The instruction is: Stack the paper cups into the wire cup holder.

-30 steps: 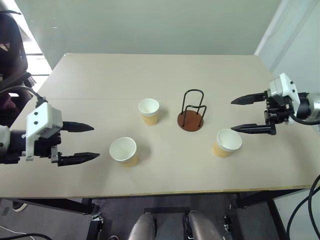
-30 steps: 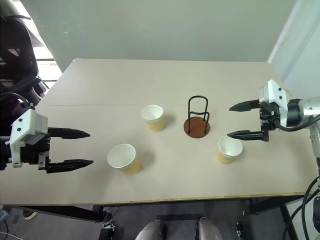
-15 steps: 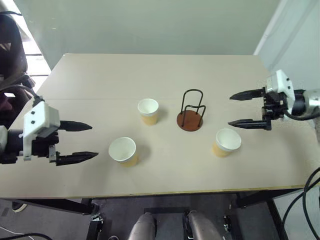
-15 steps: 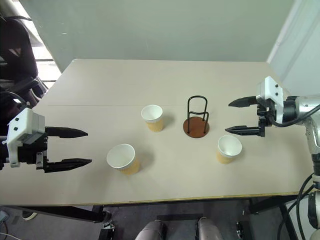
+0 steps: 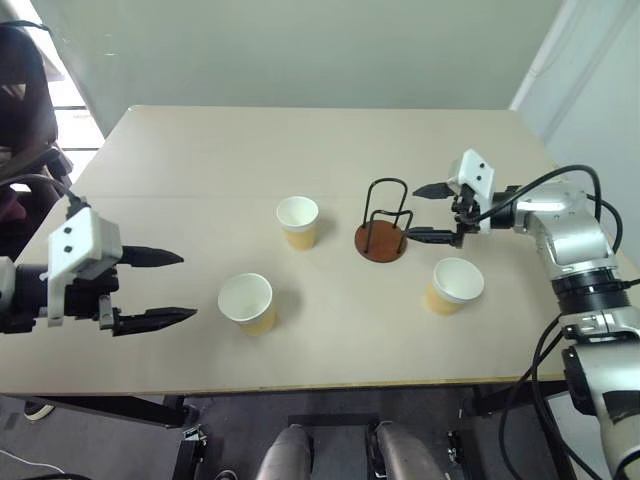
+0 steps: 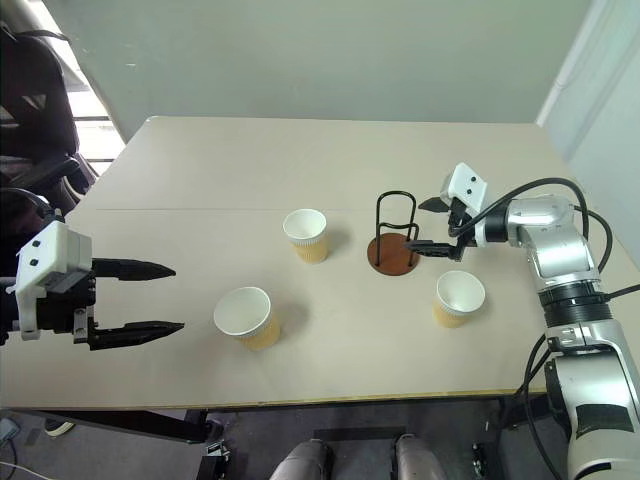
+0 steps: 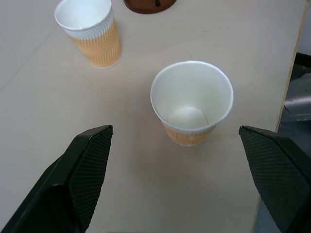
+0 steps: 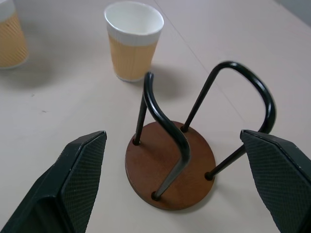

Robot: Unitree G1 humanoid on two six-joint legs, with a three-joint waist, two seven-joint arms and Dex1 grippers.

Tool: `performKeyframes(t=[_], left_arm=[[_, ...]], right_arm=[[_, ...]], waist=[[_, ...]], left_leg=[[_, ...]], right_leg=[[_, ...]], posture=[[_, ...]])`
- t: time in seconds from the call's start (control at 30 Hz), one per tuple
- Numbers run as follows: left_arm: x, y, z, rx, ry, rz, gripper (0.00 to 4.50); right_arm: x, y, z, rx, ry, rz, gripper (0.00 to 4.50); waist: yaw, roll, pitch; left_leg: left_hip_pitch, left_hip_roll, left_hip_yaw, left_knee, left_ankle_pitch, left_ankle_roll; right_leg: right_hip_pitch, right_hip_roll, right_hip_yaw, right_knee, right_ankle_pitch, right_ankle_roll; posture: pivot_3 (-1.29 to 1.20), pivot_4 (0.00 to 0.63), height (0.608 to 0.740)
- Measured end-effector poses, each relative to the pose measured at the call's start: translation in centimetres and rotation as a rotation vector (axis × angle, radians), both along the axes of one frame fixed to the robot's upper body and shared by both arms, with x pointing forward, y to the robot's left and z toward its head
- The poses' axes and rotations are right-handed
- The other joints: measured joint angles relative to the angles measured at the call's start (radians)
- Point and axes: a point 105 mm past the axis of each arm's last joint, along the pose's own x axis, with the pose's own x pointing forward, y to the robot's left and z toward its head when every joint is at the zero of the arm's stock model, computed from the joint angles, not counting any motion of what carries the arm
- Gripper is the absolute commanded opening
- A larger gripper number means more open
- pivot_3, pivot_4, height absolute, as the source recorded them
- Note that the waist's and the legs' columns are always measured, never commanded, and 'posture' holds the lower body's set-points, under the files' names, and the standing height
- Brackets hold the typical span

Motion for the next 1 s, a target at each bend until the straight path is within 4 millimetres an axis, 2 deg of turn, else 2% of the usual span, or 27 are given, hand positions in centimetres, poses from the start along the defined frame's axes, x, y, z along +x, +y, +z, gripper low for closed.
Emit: performKeyframes(t=[0.27, 0.4, 0.5, 0.6, 0.8, 0.87, 1.0], left_arm=[[-0.6, 0.2, 0.3, 0.007, -0.005, 0.02, 4.45], [-0.7, 0.3, 0.5, 0.009, -0.007, 0.03, 4.45], [-0.9, 0.3, 0.5, 0.011, -0.003, 0.035, 4.5], [-1.1, 0.3, 0.8, 0.016, -0.012, 0.039, 4.5], [-1.4, 0.4, 1.0, 0.019, -0.014, 0.054, 4.5], [-1.5, 0.3, 1.0, 0.024, -0.014, 0.049, 4.5], [-1.5, 0.3, 1.0, 0.025, -0.015, 0.048, 4.5]], right_arm=[[0.6, -0.3, -1.2, 0.0, 0.04, -0.01, 4.5], [0.8, 0.3, -1.6, 0.016, 0.052, 0.009, 4.5], [1.0, 0.6, -1.8, 0.017, 0.057, 0.011, 3.91], [1.1, 1.3, -1.5, 0.024, 0.04, 0.032, 2.97], [1.2, 1.7, -1.4, 0.03, 0.033, 0.044, 0.62], [1.1, 1.9, -1.4, 0.032, 0.029, 0.056, 0.02], [0.0, 2.3, -1.3, 0.01, 0.047, 0.13, 0.02]], waist=[[0.0, 0.0, 0.0], [-0.001, 0.0, 0.0], [-0.001, 0.0, 0.0], [-0.001, 0.0, 0.0], [0.0, 0.0, 0.0], [-0.001, 0.0, 0.0], [0.0, 0.0, 0.0]], left_leg=[[0.0, 0.0, 0.0, 0.0, 0.0, 0.0], [0.0, 0.0, 0.0, 0.0, 0.0, -0.001], [0.0, 0.0, -0.001, 0.0, 0.0, -0.001], [0.0, 0.0, -0.001, -0.001, 0.0, -0.001], [0.0, 0.0, -0.001, -0.001, 0.0, -0.002], [0.0, 0.001, -0.001, -0.001, 0.0, -0.002], [0.0, 0.001, -0.001, -0.001, 0.0, -0.003]], right_leg=[[0.0, 0.0, 0.0, 0.0, 0.0, -0.001], [-0.001, 0.0, 0.0, 0.001, 0.0, -0.001], [-0.001, 0.0, 0.0, 0.001, 0.0, -0.001], [-0.001, 0.0, 0.0, 0.001, 0.0, -0.001], [-0.001, 0.0, 0.0, 0.001, 0.0, -0.002], [-0.001, 0.0, 0.0, 0.001, 0.0, -0.002], [-0.001, 0.0, -0.001, 0.001, 0.0, -0.002]], posture=[[0.0, 0.15, 0.74], [0.0, 0.15, 0.74], [0.0, 0.15, 0.74], [0.0, 0.15, 0.74], [0.0, 0.15, 0.74], [0.0, 0.15, 0.74], [0.0, 0.15, 0.74]])
